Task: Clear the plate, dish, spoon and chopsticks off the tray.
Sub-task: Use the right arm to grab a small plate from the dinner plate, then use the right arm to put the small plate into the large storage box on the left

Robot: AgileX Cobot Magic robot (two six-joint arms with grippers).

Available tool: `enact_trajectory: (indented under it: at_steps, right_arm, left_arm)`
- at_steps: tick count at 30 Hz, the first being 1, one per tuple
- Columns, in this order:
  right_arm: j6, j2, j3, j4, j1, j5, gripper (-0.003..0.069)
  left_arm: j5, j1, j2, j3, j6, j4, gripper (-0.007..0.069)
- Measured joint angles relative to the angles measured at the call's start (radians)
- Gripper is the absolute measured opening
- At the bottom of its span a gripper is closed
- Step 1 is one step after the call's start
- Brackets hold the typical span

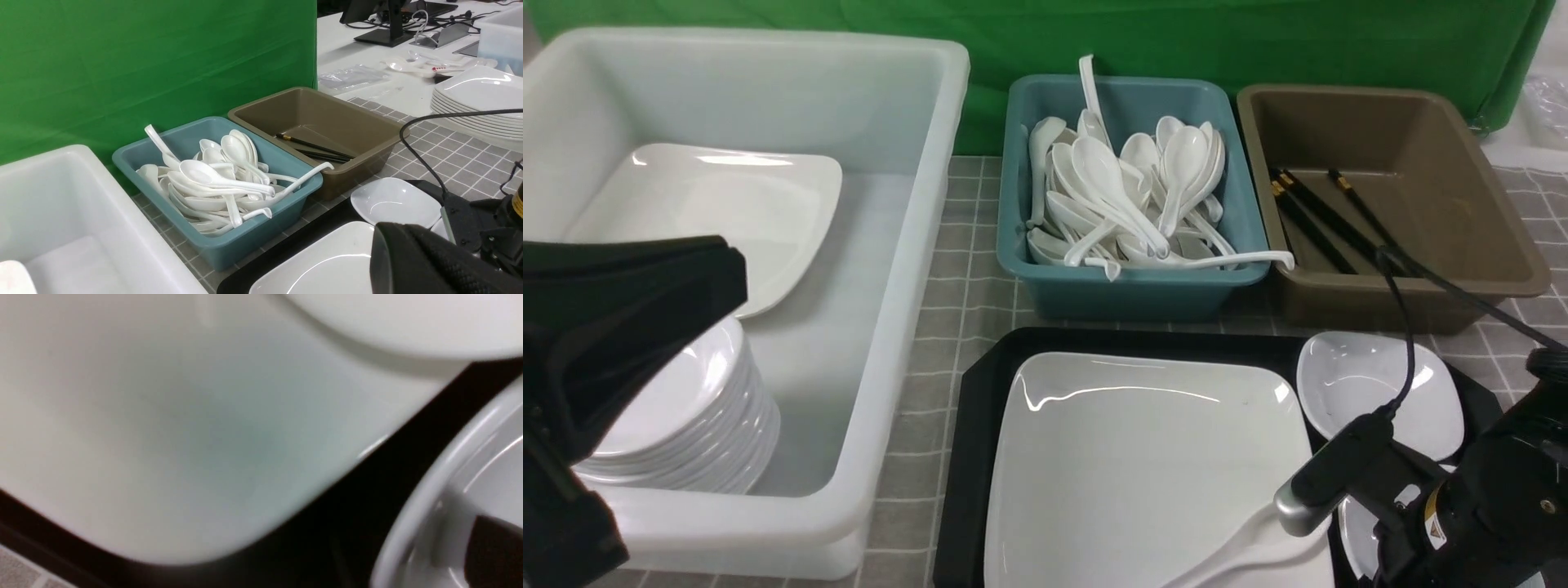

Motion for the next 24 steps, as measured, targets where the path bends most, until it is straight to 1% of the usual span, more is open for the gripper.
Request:
enact_trajectory:
  at_steps: [1,2,3,4,6,8,11,12,13,15,17,19,20,21,24]
  right_arm:
    - [0.000,0.000,0.000,-0.006,0.000,0.000,0.0435]
    - [0.000,0.001,-0.001,-0.011,0.000,0.002,0.0379]
    - [0.000,0.001,-0.002,-0.011,0.000,0.002,0.0370]
    - [-0.002,0.000,-0.009,-0.011,0.001,0.013,0.0312]
    - [-0.007,-0.007,-0.026,-0.010,0.004,0.030,0.0272]
    - [-0.016,-0.023,-0.066,-0.005,0.006,0.092,0.0235]
    - [-0.001,-0.100,-0.157,0.001,0.008,0.244,0.0094]
    - [0.020,-0.132,-0.200,0.007,0.008,0.304,0.0066]
    - [0.041,-0.166,-0.234,0.013,0.008,0.360,0.0064]
    - [0.071,-0.209,-0.299,0.018,0.013,0.415,0.0064]
    - [0.093,-0.242,-0.375,0.018,0.033,0.439,0.0064]
    - [0.109,-0.255,-0.474,0.021,0.081,0.436,0.0064]
    - [0.110,-0.255,-0.486,0.023,0.088,0.433,0.0064]
    - [0.108,-0.253,-0.532,0.028,0.120,0.418,0.0064]
    - [0.017,-0.178,-0.732,0.047,0.292,0.283,0.0064]
  left_arm:
    - [0.000,0.000,0.000,0.000,0.000,0.001,0.0004]
    - [0.000,0.000,0.000,0.000,0.000,0.001,0.0004]
    - [0.000,0.000,0.000,0.000,0.000,0.001,0.0004]
    - [0.000,0.000,0.000,0.000,-0.001,0.001,0.0004]
    - [0.000,0.000,0.000,0.000,-0.001,0.001,0.0004]
    - [0.000,0.000,0.000,0.000,-0.001,0.002,0.0004]
    - [0.000,0.000,0.000,0.000,-0.001,0.002,0.0004]
    - [0.000,0.000,0.000,0.000,-0.001,0.002,0.0004]
    - [0.000,0.000,0.000,0.000,-0.001,0.002,0.0004]
    - [0.000,0.000,0.000,0.000,-0.001,0.007,0.0004]
    - [0.001,0.000,0.000,0.000,-0.006,0.027,0.0004]
    - [0.016,0.000,0.000,-0.002,-0.036,0.070,0.0004]
    - [0.021,0.000,0.000,-0.005,-0.041,0.078,0.0004]
    - [0.045,0.000,0.000,-0.010,-0.071,0.112,0.0004]
    - [0.205,0.000,-0.020,-0.073,-0.255,0.318,0.0004]
